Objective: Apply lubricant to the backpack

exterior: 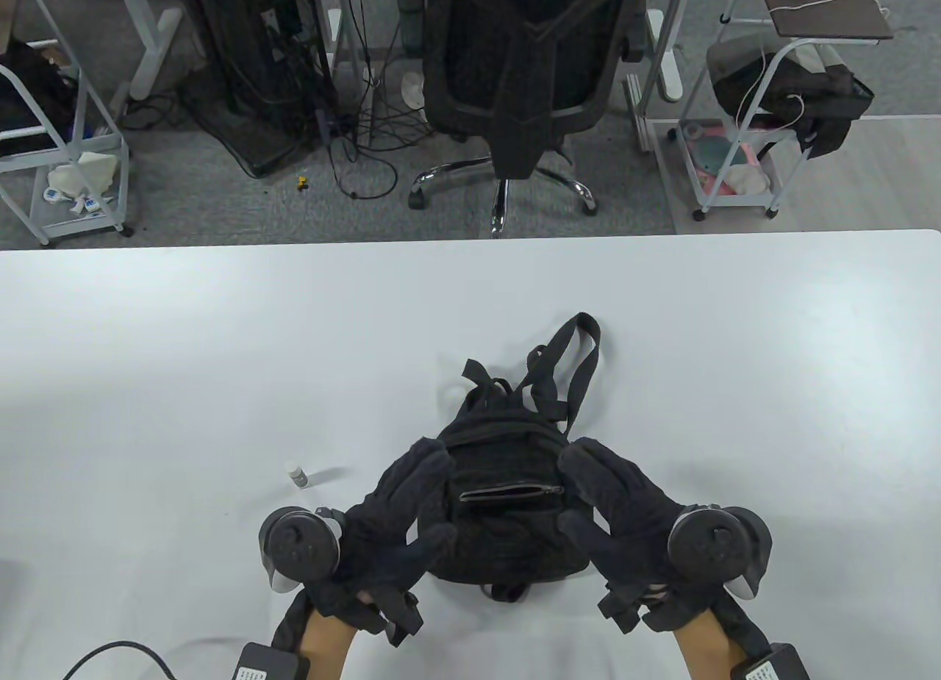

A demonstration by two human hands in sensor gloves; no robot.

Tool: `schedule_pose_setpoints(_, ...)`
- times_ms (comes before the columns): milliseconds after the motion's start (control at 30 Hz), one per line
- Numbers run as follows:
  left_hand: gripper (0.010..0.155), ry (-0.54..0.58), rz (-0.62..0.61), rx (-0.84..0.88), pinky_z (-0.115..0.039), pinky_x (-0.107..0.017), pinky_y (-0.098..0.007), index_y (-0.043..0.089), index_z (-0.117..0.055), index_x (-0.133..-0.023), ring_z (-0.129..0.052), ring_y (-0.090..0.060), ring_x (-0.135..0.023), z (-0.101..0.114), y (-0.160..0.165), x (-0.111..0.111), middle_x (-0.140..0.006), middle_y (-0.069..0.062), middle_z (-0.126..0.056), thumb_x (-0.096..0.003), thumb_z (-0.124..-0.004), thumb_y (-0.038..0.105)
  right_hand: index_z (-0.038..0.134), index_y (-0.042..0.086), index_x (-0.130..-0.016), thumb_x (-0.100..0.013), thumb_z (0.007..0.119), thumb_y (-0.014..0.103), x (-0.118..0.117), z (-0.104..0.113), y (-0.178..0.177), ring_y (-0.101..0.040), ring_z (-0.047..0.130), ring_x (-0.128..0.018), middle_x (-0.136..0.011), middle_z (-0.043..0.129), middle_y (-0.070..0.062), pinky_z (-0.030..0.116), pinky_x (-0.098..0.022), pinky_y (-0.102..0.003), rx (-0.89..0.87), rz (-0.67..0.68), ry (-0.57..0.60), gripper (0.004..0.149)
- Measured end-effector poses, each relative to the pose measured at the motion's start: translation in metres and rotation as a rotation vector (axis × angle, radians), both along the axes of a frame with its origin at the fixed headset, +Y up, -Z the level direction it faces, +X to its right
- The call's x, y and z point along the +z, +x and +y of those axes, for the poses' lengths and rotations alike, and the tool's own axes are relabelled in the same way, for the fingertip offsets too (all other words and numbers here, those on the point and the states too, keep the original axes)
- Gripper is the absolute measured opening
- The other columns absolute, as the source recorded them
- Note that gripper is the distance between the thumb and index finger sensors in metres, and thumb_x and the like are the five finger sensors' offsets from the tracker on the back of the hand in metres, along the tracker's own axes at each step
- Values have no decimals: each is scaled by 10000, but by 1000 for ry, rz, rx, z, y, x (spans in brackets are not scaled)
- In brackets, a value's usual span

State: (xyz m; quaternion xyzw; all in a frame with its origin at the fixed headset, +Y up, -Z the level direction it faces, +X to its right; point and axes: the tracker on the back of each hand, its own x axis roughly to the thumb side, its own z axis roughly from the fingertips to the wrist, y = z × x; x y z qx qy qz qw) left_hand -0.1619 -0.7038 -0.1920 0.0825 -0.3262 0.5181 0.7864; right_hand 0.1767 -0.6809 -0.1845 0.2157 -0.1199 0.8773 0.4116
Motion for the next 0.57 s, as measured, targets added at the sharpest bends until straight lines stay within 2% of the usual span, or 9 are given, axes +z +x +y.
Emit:
schedule_pose_setpoints(267,792,9,-21,67,-584,-684,-736,186,-594,-1106,-641,-531,-1019,1,3,2,-1153,-223,-502,-459,-779,603,614,360,-1051,-453,806,585,5,-6,-4,-330,787,-1003,-1118,613,-32,619,-715,-605,12,37,19,667)
schedule_pose_setpoints(567,785,11,-27,37,-586,-683,-737,184,-608,-1100,-649,-526,-1018,-1,7,2,-1148,-221,-520,-458,-782,602,622,360,-1047,-453,806,584,10,-7,-7,-330,786,-1004,-1110,625,-32,618,-715,-606,57,52,40,661)
